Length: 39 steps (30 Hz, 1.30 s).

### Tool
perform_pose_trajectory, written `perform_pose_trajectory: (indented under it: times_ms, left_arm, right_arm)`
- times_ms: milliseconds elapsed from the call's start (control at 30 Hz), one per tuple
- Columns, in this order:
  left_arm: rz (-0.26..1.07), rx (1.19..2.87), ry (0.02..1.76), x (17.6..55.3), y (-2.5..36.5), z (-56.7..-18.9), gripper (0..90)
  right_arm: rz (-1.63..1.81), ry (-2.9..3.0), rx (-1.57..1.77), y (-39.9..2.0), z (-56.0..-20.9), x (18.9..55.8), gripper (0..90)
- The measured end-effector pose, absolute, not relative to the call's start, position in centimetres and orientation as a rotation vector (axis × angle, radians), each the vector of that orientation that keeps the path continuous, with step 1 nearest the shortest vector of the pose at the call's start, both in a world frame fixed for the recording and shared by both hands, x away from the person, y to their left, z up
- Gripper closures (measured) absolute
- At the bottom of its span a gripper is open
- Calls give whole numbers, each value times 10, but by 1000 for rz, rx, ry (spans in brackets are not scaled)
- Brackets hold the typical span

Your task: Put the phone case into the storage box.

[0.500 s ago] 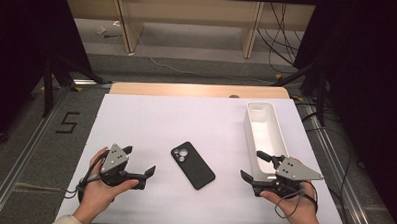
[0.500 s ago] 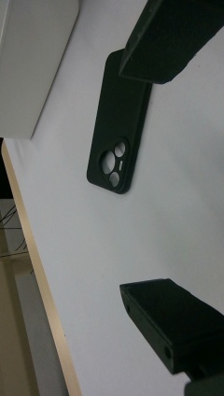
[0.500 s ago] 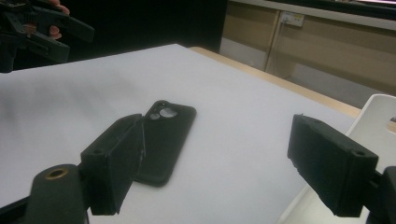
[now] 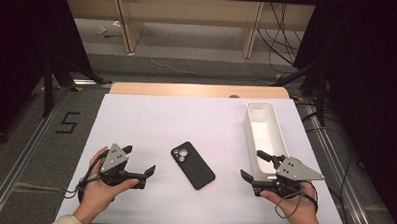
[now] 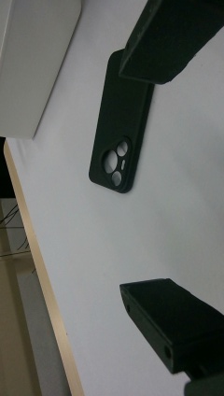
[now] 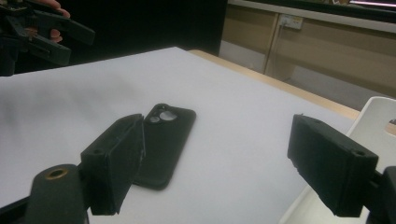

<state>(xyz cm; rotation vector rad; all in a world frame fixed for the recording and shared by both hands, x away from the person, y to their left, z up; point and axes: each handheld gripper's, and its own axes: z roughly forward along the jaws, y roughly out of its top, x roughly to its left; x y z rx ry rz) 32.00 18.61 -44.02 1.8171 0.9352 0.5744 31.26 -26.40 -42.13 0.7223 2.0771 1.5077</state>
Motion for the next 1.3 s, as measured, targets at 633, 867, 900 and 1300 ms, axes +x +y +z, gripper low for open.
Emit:
perform_pose_trajectory:
  times_ms: [633,867,900,1300]
  left_arm:
    - [607,1809,915,319,184,-437,295]
    - [610,1818,914,321,182,-436,808]
    - [609,1825,906,321,181,-435,808]
    - [574,1908,874,322,164,-434,899]
  right_arm:
    - [1512,2080,719,-262,-421,312,205]
    - [1508,2083,722,-262,-422,313,209]
    - [1508,2083,722,-262,-422,313,209]
    - [1502,2086,721,-261,-423,313,215]
